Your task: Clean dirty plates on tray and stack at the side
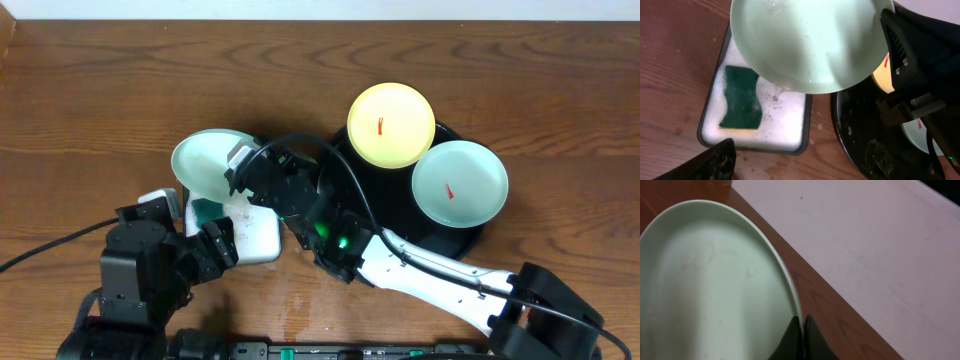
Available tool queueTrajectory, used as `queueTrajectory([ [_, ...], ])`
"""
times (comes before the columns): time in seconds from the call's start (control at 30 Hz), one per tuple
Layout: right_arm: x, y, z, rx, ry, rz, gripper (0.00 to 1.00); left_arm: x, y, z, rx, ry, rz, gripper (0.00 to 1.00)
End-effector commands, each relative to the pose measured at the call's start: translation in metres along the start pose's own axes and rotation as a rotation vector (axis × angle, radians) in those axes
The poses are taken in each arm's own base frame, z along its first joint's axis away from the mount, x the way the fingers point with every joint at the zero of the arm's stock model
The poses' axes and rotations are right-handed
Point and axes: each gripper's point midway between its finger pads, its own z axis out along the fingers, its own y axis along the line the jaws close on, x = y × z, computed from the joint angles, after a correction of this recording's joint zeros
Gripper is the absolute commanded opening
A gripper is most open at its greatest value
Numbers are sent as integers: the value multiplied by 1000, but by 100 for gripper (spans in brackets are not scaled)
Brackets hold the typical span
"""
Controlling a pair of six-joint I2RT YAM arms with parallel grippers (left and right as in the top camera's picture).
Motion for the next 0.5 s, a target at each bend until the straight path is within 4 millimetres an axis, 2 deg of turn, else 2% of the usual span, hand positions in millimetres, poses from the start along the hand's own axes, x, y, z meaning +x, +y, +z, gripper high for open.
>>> queueTrajectory([
  [0.0, -14, -9, -4, 32, -26, -3, 1, -4, -2, -4, 9, -12, 11, 83],
  [0.47, -15, -15, -4, 67, -23, -51, 1, -4, -2, -4, 9, -12, 11, 83],
])
